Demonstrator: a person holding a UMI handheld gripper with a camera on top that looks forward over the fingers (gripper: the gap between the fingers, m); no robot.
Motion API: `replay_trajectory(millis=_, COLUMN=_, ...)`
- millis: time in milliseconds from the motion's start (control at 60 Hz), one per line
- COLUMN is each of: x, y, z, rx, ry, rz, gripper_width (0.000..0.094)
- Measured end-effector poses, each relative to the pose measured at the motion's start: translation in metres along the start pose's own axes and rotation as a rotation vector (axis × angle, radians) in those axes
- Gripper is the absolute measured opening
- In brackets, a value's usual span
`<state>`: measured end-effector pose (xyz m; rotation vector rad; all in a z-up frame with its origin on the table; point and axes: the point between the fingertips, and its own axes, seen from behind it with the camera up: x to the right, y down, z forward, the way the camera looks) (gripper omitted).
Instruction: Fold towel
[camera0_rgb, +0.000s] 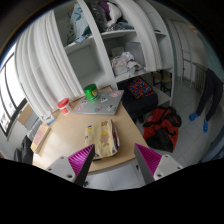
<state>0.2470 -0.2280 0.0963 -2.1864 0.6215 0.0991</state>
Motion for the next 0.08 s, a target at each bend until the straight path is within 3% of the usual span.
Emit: replay_trajectory(millis=83, x=0.011, y=0.005, z=-0.019, rx=-0.003, ry=0.018, rz=0.064, gripper_width=0.0826)
